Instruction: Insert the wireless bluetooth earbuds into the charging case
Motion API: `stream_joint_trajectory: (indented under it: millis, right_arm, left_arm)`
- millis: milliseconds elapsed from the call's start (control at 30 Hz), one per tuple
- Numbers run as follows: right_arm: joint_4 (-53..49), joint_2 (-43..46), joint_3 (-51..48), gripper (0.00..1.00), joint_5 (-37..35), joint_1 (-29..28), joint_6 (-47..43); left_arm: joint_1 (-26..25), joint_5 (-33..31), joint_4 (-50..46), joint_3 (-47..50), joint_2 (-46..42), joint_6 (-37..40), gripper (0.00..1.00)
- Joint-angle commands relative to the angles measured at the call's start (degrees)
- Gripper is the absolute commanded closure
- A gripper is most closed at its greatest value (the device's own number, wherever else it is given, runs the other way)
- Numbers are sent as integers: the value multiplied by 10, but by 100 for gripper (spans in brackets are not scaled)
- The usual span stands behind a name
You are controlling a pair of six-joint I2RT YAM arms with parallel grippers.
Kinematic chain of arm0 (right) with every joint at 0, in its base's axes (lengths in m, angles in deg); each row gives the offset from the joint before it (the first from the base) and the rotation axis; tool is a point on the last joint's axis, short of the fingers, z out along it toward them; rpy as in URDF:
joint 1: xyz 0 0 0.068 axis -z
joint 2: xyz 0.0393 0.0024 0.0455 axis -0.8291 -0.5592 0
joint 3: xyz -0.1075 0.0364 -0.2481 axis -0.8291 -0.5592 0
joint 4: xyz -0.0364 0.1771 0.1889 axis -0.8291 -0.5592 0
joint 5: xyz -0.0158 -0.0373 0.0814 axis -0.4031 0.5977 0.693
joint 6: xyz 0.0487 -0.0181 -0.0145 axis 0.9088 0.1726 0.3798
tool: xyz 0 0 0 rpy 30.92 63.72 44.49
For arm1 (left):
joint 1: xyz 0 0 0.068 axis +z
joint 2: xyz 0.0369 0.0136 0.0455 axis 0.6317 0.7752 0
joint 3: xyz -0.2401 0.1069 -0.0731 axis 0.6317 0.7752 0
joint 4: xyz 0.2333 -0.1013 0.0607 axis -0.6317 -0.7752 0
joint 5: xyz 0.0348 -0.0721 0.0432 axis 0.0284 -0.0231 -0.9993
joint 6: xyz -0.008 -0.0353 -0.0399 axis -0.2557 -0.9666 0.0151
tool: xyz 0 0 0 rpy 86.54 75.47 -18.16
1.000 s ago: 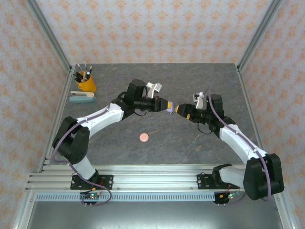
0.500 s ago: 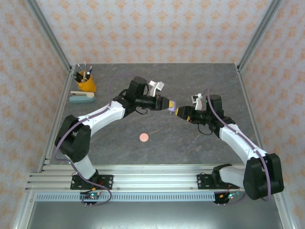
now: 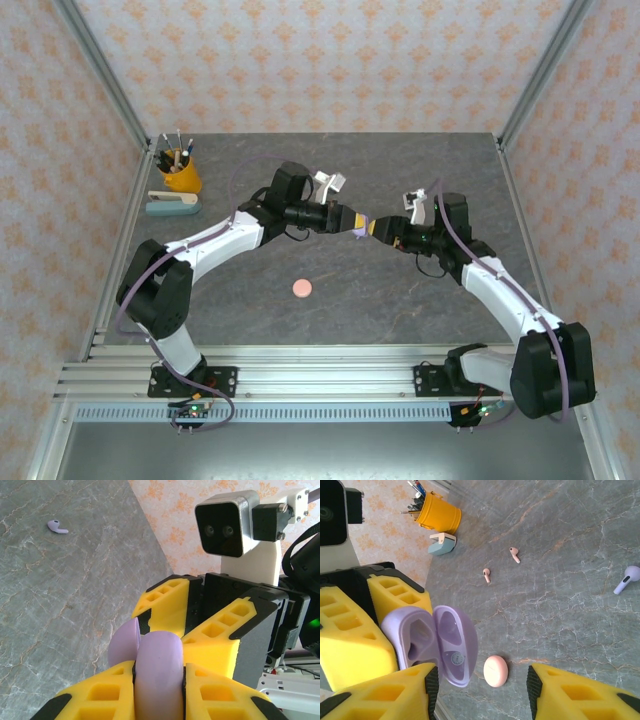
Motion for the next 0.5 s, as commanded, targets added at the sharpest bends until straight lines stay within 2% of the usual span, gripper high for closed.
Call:
stream_joint_trajectory:
  millis: [0, 467]
  right_arm:
    - [15, -15, 21, 49, 12, 4, -2]
    - [22, -23, 18, 51, 30, 4, 0]
  left_arm:
    - [-3, 16, -7, -21, 0, 13, 100]
    - [-8, 20, -20, -45, 16, 17, 100]
